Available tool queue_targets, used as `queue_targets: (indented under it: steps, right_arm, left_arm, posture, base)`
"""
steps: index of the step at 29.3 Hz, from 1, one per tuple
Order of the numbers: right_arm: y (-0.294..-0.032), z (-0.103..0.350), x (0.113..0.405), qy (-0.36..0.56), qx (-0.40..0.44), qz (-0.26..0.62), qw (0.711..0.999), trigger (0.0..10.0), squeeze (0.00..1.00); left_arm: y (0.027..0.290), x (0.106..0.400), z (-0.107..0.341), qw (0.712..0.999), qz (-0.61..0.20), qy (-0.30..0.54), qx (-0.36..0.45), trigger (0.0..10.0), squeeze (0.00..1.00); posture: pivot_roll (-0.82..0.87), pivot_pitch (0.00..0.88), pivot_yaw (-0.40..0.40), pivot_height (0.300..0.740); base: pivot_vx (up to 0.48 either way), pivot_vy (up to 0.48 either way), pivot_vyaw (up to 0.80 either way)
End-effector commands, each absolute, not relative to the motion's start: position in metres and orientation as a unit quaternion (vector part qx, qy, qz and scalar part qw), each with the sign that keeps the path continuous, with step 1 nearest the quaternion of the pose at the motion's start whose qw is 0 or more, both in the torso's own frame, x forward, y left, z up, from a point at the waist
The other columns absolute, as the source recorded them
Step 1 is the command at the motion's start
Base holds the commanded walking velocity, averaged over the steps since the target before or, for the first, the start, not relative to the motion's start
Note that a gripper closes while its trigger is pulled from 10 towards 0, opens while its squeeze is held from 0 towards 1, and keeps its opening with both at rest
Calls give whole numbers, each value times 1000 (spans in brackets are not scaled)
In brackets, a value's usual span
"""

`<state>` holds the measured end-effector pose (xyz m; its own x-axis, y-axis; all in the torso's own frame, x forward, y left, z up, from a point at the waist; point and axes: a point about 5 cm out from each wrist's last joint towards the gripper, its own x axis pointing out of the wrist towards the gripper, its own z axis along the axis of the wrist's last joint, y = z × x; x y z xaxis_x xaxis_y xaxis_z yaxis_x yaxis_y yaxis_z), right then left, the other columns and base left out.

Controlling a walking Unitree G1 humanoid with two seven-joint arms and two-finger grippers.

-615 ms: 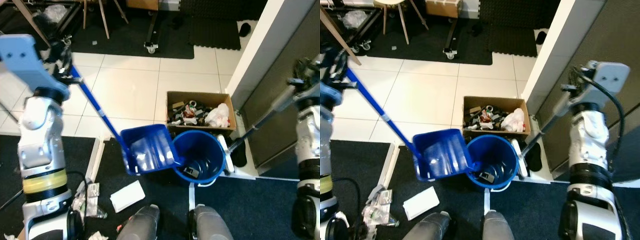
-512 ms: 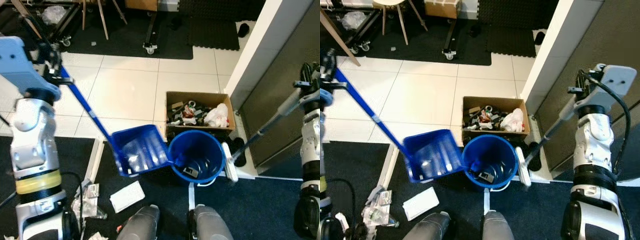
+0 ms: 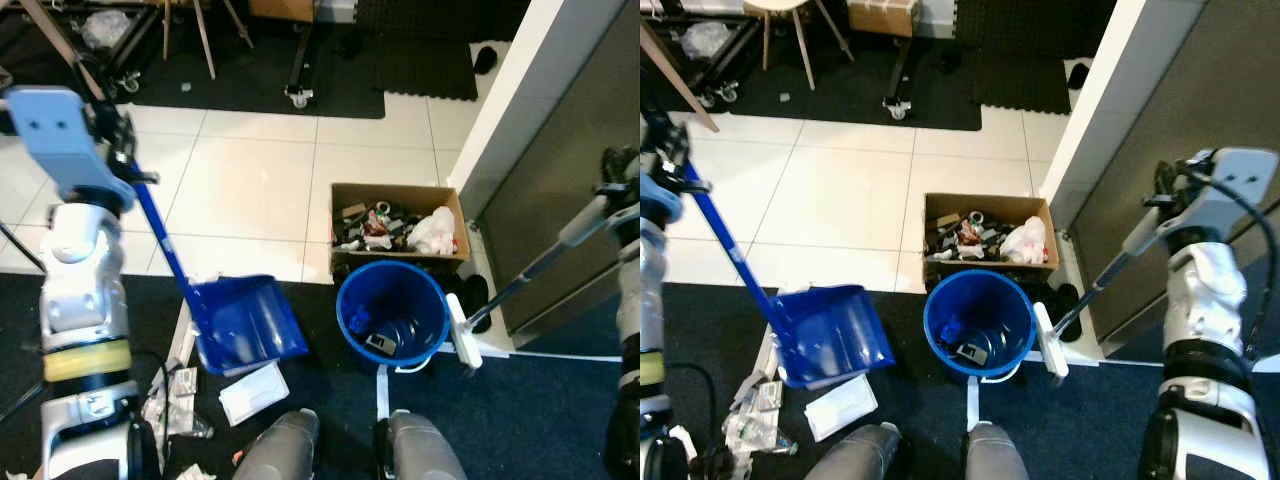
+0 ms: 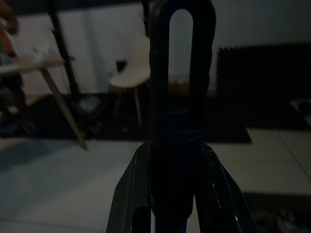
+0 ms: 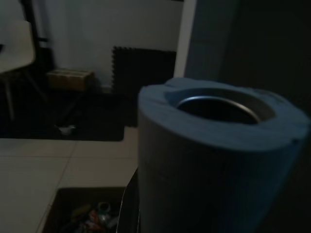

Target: Sweep floor

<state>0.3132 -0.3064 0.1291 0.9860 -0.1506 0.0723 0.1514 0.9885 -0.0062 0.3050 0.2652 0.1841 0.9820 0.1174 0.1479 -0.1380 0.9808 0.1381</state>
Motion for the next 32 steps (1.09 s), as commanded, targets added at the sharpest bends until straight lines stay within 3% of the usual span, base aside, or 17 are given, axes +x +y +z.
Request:
queue_targets:
  steps: [1,13,32]
  right_arm:
    - [-300,117,311,-23,-18,-75,997,10000,0]
    - [-279,82,305,27,-18,-46,998,10000,0]
    - [-267,80,311,17,-7,-39,999,10000,0]
  left_arm:
    - [262,304,167,995,55,-52,71,10000,0]
    - [267,297,135,996,64,-10,66,10000,0]
    - [261,301,133,996,68,-23,49,10000,0]
  posture:
    - [26,0,-56,740]
    - [30,0,-58,740]
    - [30,0,-58,740]
  base:
    - [0,0,0]
    - [0,0,0]
    - [0,0,0]
